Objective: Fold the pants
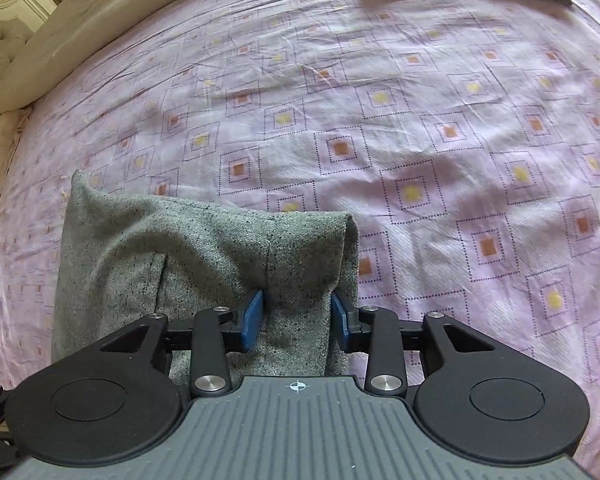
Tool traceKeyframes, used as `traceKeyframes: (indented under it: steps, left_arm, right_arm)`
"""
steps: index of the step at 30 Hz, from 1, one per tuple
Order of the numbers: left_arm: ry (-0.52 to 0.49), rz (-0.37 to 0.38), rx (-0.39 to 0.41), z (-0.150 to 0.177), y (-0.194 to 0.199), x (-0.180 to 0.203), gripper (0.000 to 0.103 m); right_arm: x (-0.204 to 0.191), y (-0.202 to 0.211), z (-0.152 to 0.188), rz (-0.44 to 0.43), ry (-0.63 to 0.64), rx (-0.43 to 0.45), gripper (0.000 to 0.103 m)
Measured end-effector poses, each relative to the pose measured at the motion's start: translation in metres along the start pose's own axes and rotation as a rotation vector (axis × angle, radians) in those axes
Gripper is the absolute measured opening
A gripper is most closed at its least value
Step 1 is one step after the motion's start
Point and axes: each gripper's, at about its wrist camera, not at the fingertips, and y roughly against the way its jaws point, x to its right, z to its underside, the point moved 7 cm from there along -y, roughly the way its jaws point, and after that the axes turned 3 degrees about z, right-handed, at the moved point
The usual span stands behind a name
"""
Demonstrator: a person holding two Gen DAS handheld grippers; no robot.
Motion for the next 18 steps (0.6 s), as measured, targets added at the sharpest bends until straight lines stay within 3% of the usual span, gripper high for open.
traceKeyframes:
  steps: [6, 10, 15, 18]
  left_arm:
    - [0.037, -0.011, 0.073, -0.021, 0.026, -0.009, 0.069]
    - [0.07, -0.016, 0.072, -0.038, 0.018, -0.017, 0.069]
    - [0.064, -0.012, 0.048, -0.053, 0.001, -0.019, 0.07]
    - [0.044, -0.009, 0.026, -0.059, -0.012, -0.018, 0.07]
  right_arm:
    - [0.004, 0.021, 0.007, -0.082, -0.064, 0.002, 0.039]
    - [0.006, 0.024, 0.022, -0.109, -0.088, -0.021, 0.05]
    - [0.015, 0.015, 0.037, -0.123, -0.159, -0.069, 0.052]
    - [0.021, 0.005, 0.041, -0.146, -0.216, -0.099, 0.062]
